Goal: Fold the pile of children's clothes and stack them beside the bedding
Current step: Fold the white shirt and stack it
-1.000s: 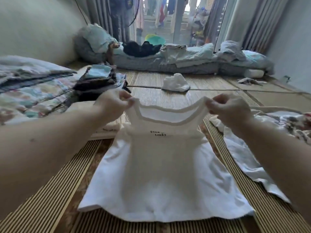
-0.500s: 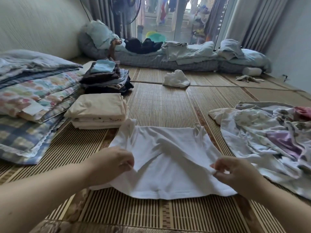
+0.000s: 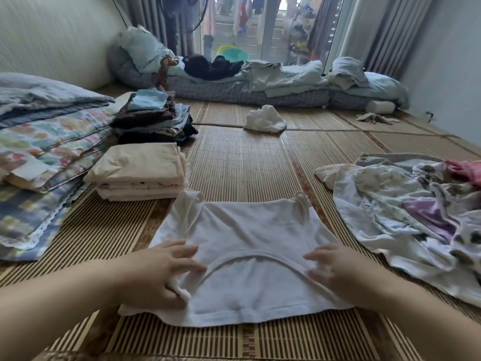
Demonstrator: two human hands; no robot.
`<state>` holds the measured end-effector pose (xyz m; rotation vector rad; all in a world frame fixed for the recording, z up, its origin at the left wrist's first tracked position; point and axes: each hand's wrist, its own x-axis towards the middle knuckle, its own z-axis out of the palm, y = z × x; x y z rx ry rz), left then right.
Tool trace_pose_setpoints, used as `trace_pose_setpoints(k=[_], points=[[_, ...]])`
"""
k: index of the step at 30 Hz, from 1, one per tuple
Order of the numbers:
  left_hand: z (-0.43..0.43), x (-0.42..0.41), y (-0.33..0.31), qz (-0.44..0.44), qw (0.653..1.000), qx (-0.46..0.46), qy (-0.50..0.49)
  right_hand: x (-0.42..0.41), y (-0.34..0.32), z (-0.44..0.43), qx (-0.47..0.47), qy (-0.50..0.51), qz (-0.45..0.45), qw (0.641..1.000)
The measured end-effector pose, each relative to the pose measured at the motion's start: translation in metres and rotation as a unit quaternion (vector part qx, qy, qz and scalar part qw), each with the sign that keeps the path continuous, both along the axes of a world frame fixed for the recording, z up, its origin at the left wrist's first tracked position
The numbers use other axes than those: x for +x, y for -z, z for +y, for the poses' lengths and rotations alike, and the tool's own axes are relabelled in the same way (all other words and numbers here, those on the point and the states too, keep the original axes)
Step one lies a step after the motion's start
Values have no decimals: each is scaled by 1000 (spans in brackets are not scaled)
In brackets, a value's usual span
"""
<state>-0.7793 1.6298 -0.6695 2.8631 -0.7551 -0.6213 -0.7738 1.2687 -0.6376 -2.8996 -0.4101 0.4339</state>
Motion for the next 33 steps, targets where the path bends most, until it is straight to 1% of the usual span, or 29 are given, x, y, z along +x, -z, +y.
trace_pose_setpoints(k=[1,3,4,6,7,8,11,13,14,15,16,17,18,19,20,21,22,23,24,25,28,29,31,33], points=[[0,1,0,6,1000,17,-7,-2,7,10,-18,-5,15,1000],[-6,1,-5,1,999,50,1,-3,18,21,-77,4,6,997],[-11,1,-8,-21,997,70,28,0,20,24,-104,15,-4,994],[-23,-1,-16,-93,985,91,112,8,18,26,-131,27,-9,991],[-28,-3,-20,-108,981,88,133,13,13,26,-134,27,-4,991],[-33,-5,-23,-102,980,96,139,15,6,26,-136,27,12,990],[-39,-13,-33,-18,978,159,134,16,-14,23,-143,31,98,984],[-35,-17,-42,72,978,174,93,12,-21,17,-178,12,132,975],[-30,-18,-49,124,977,162,57,13,-23,15,-180,13,151,972],[-26,-17,-55,170,975,140,13,16,-25,14,-161,23,163,973],[-24,-15,-59,187,976,108,-26,22,-25,14,-117,40,153,980],[-21,-9,-56,168,982,67,-56,30,-24,15,-65,66,113,989],[-18,1,-52,112,989,-1,-95,42,-20,15,-17,97,44,994],[-16,15,-44,20,988,-69,-138,56,-14,14,21,134,-33,990],[-13,28,-39,-74,972,-119,-188,72,-9,13,51,167,-96,980],[-8,43,-32,-150,951,-148,-227,90,-3,11,77,192,-138,969],[-2,58,-26,-193,936,-157,-250,106,3,8,99,208,-161,960],[6,72,-21,-203,934,-145,-256,121,7,6,118,217,-162,955],[11,84,-17,-188,938,-135,-257,134,11,4,134,216,-150,955],[15,93,-13,-148,942,-146,-263,145,14,1,138,203,-127,961],[15,100,-3,29,938,-230,-257,167,22,-3,124,123,-24,984],[12,100,0,54,943,-220,-243,172,24,-4,124,103,9,987],[13,102,7,29,958,-185,-216,179,29,-6,150,76,53,984],[14,100,4,-3,953,-209,-217,182,32,-10,222,72,76,970]])
